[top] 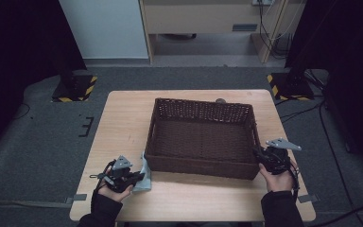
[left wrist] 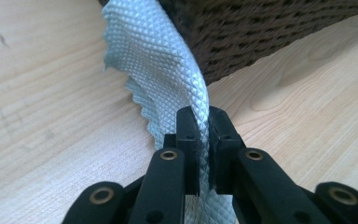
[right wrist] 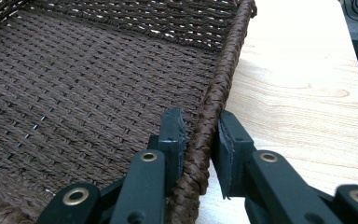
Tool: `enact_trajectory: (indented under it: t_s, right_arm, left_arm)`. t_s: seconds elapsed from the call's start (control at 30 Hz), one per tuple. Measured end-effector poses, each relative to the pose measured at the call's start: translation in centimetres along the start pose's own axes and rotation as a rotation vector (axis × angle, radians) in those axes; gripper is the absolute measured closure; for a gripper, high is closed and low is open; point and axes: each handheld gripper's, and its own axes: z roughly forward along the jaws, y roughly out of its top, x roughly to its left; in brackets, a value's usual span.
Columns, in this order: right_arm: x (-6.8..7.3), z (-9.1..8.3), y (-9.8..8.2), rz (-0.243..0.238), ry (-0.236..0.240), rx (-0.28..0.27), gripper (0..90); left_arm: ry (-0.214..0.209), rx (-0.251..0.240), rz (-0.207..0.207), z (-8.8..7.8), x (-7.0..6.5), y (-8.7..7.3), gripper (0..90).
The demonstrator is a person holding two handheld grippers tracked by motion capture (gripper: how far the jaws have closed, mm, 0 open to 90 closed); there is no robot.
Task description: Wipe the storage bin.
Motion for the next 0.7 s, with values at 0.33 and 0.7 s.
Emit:
enact_trajectory:
  t_s: [0.33,0.7]
  right_arm:
    - [0.0,0.0,0.0,0.004,0.004,0.003,74.4]
    - [-0.1,0.0,0.0,0.012,0.010,-0.001,74.2]
  left_arm:
    - [0.005,-0.207,0.030,-4.1,-0.7,2.3,83.7]
    - [0.103,-0.104,-0.073,-1.5,3.0,0.8,83.7]
